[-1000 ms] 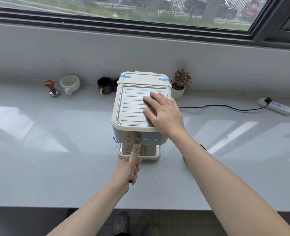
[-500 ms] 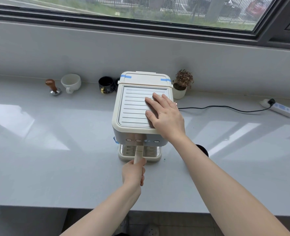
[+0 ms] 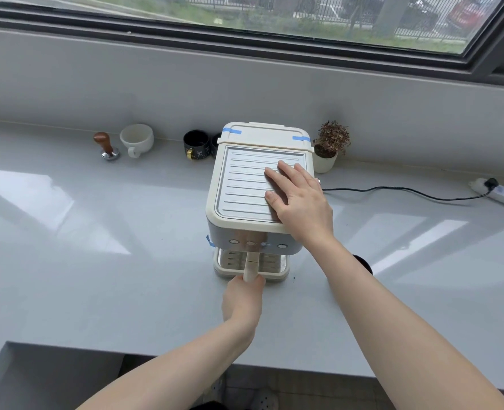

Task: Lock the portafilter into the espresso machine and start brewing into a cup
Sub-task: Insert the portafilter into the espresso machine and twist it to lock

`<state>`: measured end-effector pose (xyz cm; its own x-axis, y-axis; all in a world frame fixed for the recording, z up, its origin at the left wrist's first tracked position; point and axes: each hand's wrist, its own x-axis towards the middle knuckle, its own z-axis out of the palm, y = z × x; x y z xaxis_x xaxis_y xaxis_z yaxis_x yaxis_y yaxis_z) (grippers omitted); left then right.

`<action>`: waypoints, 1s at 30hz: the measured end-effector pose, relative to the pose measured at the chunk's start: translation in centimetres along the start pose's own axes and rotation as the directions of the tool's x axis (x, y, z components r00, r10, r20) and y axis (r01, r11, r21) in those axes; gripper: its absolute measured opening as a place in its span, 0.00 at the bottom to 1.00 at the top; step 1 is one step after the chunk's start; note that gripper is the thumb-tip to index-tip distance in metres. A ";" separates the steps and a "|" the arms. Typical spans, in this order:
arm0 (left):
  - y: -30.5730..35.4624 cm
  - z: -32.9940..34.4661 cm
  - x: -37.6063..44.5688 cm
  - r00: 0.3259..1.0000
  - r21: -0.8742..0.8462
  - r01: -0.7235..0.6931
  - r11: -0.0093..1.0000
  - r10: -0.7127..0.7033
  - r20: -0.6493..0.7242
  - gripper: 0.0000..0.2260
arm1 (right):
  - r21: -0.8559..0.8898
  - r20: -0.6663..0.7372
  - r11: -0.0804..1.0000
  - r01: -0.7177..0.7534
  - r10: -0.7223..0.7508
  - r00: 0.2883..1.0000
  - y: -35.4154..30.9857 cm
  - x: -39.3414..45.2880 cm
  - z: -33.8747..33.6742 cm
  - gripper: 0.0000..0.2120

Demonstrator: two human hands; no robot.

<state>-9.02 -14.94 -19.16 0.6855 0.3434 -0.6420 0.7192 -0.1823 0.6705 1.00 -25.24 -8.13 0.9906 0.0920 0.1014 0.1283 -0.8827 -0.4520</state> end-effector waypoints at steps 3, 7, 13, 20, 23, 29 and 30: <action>-0.1 -0.4 0.0 1.000 -0.013 -0.015 1.000 0.015 0.025 0.08 | 0.002 0.000 1.000 -0.003 0.003 1.000 -0.2 -0.2 0.0 0.21; 0.0 -0.8 -0.1 0.993 -0.038 -0.069 0.997 0.073 0.090 0.07 | 0.023 0.004 1.000 -0.005 0.005 1.000 -0.3 -0.2 -0.2 0.21; 0.0 -0.5 -0.3 0.996 -0.071 -0.047 0.996 0.052 0.067 0.06 | 0.033 0.019 0.999 -0.013 0.013 1.000 -0.3 -0.1 -0.3 0.21; -0.2 -1.0 -0.1 0.992 -0.040 -0.089 0.995 0.092 0.085 0.07 | 0.024 0.005 1.000 -0.009 0.009 1.000 -0.3 -0.3 -0.1 0.22; -0.1 -1.6 -0.1 0.974 -0.046 -0.143 0.989 0.149 0.170 0.07 | 0.037 -0.017 0.999 0.002 -0.001 1.000 -0.2 -0.4 -0.1 0.22; 0.4 -2.8 0.0 0.937 0.058 -0.244 0.968 0.220 0.272 0.06 | 0.111 -0.052 0.993 0.033 -0.027 0.998 0.5 -0.4 -0.1 0.20; 0.5 -3.0 0.0 0.934 0.095 -0.270 0.958 0.236 0.269 0.08 | 0.137 -0.069 0.990 0.037 -0.028 0.997 0.6 -0.5 0.0 0.20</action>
<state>-9.05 -12.28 -17.70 0.8404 0.0295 -0.5412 0.5150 -0.3549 0.7803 0.61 -25.82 -8.47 0.9810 0.0847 0.1745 0.1703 -0.8070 -0.5654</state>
